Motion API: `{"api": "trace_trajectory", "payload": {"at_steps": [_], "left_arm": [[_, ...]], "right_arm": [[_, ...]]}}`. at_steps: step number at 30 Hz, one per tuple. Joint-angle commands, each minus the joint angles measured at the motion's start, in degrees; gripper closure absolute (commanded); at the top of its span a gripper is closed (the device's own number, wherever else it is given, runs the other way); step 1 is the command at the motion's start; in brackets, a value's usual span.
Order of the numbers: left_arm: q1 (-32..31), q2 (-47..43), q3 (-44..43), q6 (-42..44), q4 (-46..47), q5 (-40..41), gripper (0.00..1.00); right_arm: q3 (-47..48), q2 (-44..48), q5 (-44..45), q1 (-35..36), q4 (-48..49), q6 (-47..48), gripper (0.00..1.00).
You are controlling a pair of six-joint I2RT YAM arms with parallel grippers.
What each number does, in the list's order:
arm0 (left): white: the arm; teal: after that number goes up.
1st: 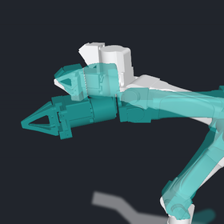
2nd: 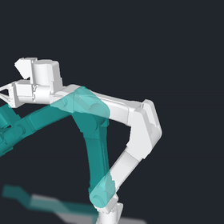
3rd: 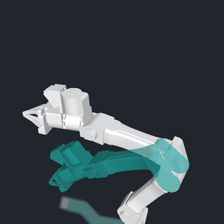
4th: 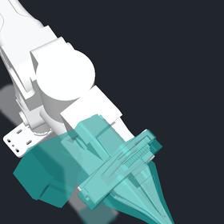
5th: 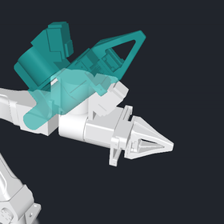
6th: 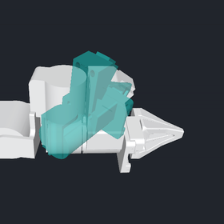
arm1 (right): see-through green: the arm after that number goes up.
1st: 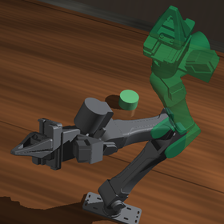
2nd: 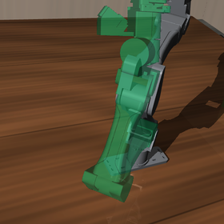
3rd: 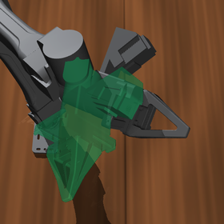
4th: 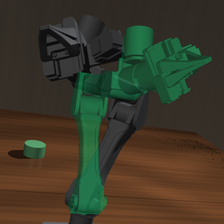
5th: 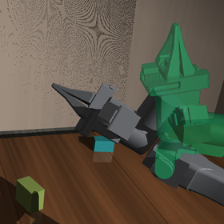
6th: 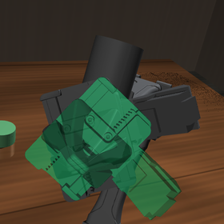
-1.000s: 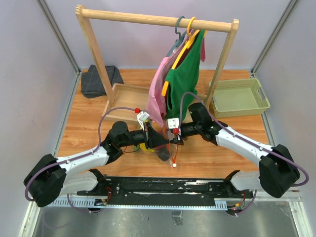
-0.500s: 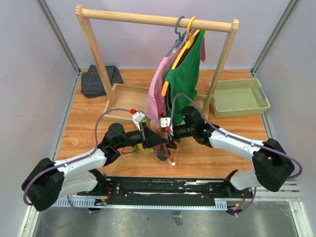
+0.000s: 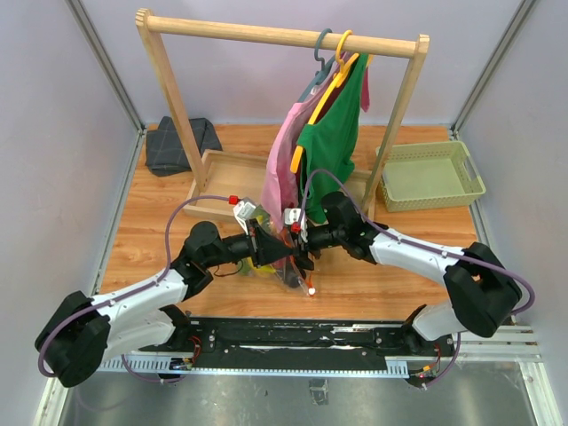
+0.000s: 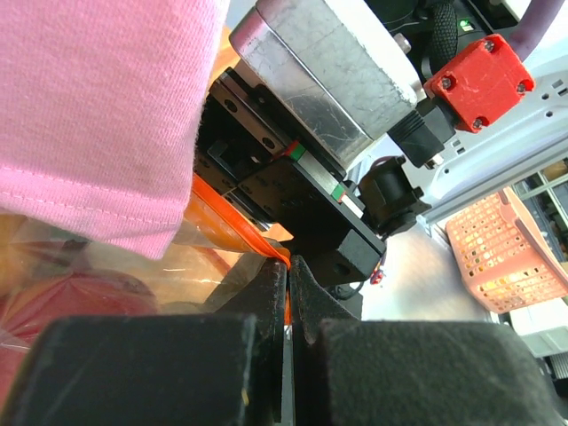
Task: Open the zip-top bag and remove the fake food
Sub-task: Pick up the fake fruit from the zipper food storage bag.
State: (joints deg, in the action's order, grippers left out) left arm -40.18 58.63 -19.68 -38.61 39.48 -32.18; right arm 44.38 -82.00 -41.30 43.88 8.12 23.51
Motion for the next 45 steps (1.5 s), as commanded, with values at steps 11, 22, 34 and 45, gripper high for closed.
{"api": "trace_trajectory", "payload": {"at_steps": [11, 22, 34, 45], "left_arm": [[-0.43, -0.32, 0.5, -0.65, 6.26, -1.74, 1.0], [-0.17, -2.84, 2.34, -0.74, 7.15, -1.13, 1.0], [0.3, -15.3, 2.9, 3.51, -6.18, 4.87, 1.0], [0.72, -25.53, 1.39, 7.46, -25.76, 14.49, 1.0]], "right_arm": [[3.67, -3.49, -0.34, 2.9, 6.91, -7.75, 0.19], [4.77, -6.61, 2.71, 4.12, 13.96, -16.54, 0.11], [3.93, -8.25, -4.47, 3.96, 22.33, -20.34, 0.25], [5.05, -10.11, -2.73, 3.72, 20.33, -19.31, 0.36]]}}
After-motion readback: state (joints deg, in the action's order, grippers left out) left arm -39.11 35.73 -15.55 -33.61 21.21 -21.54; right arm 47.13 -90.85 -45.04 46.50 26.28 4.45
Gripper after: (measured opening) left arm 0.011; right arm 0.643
